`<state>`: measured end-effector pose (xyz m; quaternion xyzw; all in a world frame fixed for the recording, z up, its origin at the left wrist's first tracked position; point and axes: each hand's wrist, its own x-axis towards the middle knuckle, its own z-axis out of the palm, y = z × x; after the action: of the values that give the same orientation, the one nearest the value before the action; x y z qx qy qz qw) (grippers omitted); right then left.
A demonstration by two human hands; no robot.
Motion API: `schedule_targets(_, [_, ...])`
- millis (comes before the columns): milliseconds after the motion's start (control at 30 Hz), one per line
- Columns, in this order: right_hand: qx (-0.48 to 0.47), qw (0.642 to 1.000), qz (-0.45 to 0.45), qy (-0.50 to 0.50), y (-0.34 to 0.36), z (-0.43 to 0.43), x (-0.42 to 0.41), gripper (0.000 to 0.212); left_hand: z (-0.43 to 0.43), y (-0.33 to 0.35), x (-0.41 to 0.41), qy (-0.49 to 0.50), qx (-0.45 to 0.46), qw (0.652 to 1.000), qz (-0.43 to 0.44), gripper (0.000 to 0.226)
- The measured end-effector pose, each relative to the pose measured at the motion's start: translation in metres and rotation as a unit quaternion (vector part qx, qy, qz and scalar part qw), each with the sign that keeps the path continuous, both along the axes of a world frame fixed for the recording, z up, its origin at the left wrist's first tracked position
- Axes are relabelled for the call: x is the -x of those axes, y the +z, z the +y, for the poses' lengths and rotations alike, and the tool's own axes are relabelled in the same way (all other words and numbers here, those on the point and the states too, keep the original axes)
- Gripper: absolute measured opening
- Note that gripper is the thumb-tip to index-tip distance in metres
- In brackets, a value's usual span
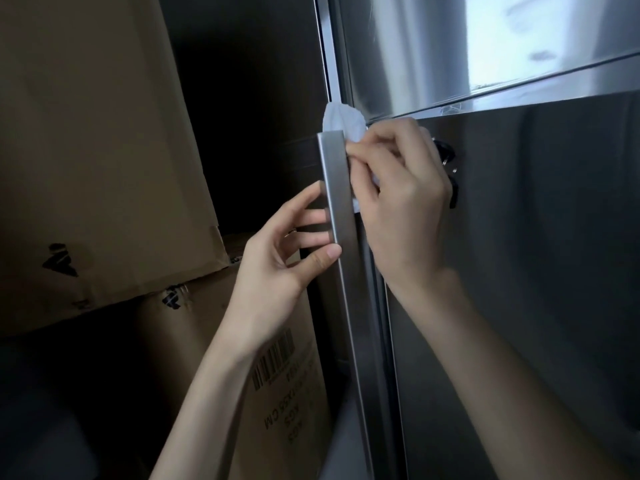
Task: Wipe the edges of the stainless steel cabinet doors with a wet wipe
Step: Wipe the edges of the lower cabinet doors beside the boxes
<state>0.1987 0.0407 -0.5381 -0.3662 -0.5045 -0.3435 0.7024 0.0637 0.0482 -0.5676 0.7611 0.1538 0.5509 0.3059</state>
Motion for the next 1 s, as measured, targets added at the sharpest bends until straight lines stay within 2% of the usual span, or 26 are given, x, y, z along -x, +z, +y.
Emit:
schedule_targets(100, [-0.062,0.996,-0.049,-0.041,-0.013,-0.001,-0.003,0.012,0.000,0.000,0.000,-0.002,-0.004,1.000,-0.003,0.061])
schedule_targets(233, [-0.033,0.997,-0.066,-0.022,-0.032,-0.002,-0.006,0.009,-0.001,0.001,-0.002,0.015,-0.004,1.000,-0.005,0.058])
schedule_targets(367, [-0.026,0.999,-0.031,0.004,-0.027,-0.002,-0.003,0.010,-0.002,0.000,-0.002,0.015,-0.003,1.000,-0.009,0.059])
schedule_targets(633, [-0.087,0.996,0.029,0.012,0.012,-0.012,-0.002,0.007,-0.003,-0.001,-0.004,0.026,0.000,0.999,-0.021,0.058])
schedule_targets(833, [0.056,0.995,-0.078,-0.018,-0.038,-0.010,0.000,0.014,0.004,-0.002,-0.005,0.039,-0.007,0.999,-0.008,0.061])
schedule_targets(933, [0.085,0.992,-0.092,-0.027,-0.039,-0.004,-0.002,0.018,0.008,-0.006,-0.006,0.038,0.003,0.999,-0.017,0.059])
schedule_targets(1000, [0.108,0.991,-0.075,0.003,-0.039,0.002,-0.005,0.019,0.011,-0.008,-0.005,0.029,0.016,0.999,-0.023,0.056])
